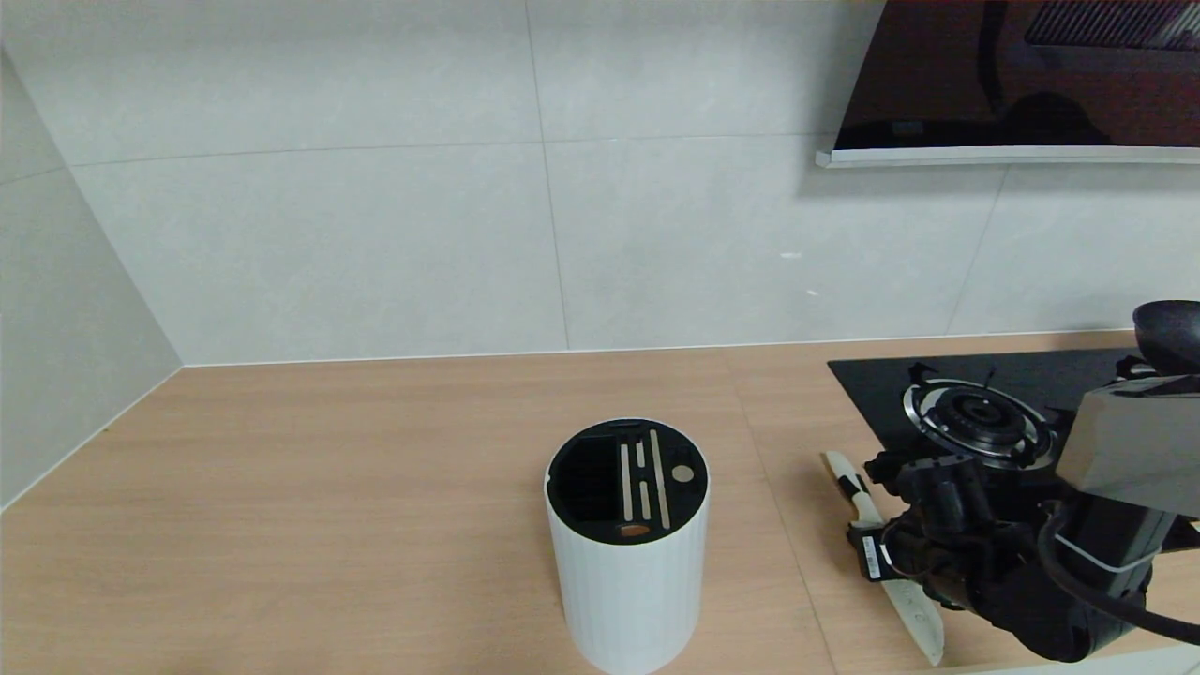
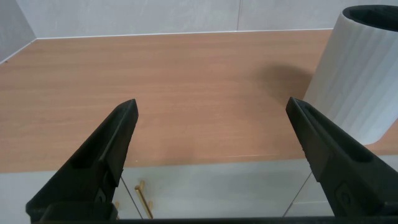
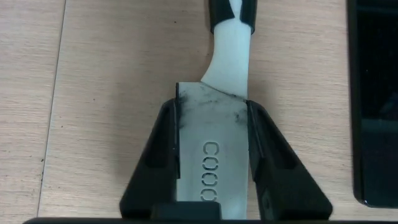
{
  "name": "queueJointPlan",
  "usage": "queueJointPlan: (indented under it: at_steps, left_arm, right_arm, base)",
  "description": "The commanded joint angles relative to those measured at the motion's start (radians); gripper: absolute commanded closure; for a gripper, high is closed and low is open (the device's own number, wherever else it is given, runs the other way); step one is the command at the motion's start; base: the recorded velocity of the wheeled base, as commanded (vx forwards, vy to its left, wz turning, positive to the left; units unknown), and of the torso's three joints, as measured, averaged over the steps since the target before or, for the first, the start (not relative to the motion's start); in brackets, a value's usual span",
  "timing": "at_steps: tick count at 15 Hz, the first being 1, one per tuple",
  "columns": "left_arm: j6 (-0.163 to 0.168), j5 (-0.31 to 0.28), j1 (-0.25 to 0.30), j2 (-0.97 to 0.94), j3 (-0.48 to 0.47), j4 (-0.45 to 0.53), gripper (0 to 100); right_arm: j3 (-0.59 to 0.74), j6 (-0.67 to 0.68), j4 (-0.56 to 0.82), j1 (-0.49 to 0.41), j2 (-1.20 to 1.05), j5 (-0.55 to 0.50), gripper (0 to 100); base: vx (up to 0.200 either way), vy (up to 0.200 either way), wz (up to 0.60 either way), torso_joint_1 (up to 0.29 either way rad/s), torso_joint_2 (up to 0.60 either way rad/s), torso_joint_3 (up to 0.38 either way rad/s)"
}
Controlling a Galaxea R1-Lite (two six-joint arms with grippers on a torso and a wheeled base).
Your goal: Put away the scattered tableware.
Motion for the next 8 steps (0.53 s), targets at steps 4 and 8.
queueJointPlan:
  at_steps: [4, 8]
  left_arm:
    - [0.0, 0.0, 0.0, 0.0, 0.0, 0.0, 0]
    - [0.0, 0.0, 0.0, 0.002, 0.0, 0.0, 0]
  right_arm:
    - [0.001, 0.001, 0.0, 0.0, -0.015, -0.001, 100]
    - [0.011, 0.038, 0.01, 0.002, -0.136, 0.001, 100]
  base:
    - [0.0, 0.0, 0.0, 0.0, 0.0, 0.0]
    - [0.0, 0.0, 0.0, 0.0, 0.0, 0.0]
